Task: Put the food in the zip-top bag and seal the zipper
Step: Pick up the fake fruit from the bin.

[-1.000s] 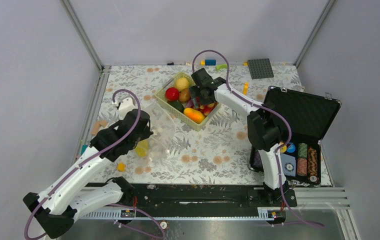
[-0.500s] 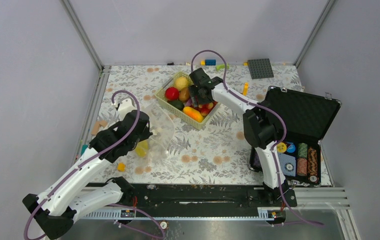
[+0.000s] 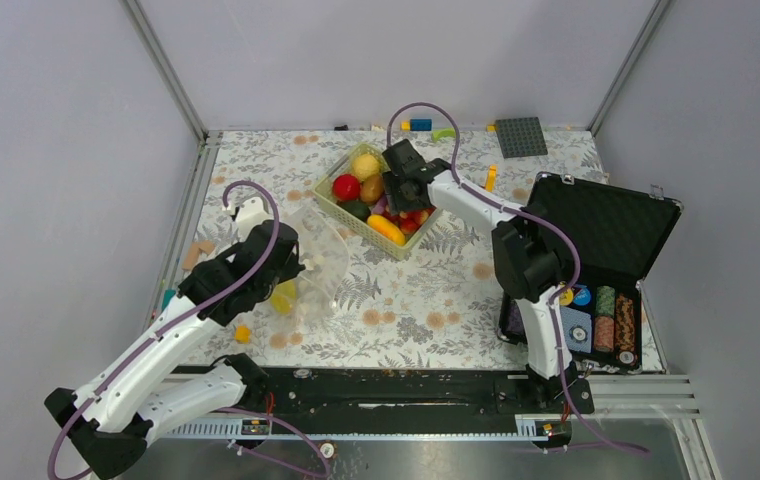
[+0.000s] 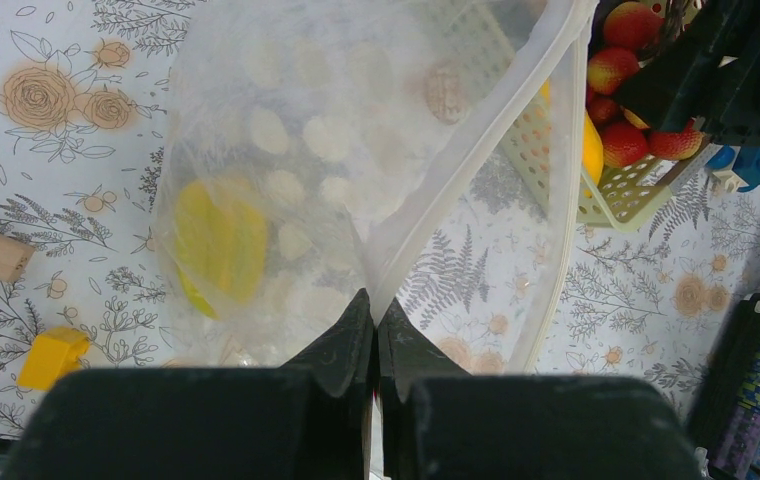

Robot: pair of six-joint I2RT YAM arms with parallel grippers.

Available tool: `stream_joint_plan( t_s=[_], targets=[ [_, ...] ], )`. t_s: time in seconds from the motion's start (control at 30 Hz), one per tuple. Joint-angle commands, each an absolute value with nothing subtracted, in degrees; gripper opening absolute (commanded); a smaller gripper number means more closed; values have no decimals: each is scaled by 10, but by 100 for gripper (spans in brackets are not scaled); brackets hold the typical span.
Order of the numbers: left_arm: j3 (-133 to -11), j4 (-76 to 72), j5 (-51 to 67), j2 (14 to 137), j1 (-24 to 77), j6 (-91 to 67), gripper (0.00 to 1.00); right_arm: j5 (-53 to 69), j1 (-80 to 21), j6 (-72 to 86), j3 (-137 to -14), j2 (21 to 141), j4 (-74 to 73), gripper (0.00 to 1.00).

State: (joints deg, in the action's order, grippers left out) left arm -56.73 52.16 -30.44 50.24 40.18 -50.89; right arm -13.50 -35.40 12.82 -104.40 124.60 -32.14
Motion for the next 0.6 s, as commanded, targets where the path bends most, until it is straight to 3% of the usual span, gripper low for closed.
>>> stream_joint_plan(
  t_s=[0.0, 0.57],
  targets=[
    [-568, 502, -323, 490, 400, -514, 0, -138, -346, 139, -1006, 1171, -282, 0],
    [-566, 502, -329, 480, 399, -516, 0, -113, -346, 142, -938, 1083, -198, 0]
  ],
)
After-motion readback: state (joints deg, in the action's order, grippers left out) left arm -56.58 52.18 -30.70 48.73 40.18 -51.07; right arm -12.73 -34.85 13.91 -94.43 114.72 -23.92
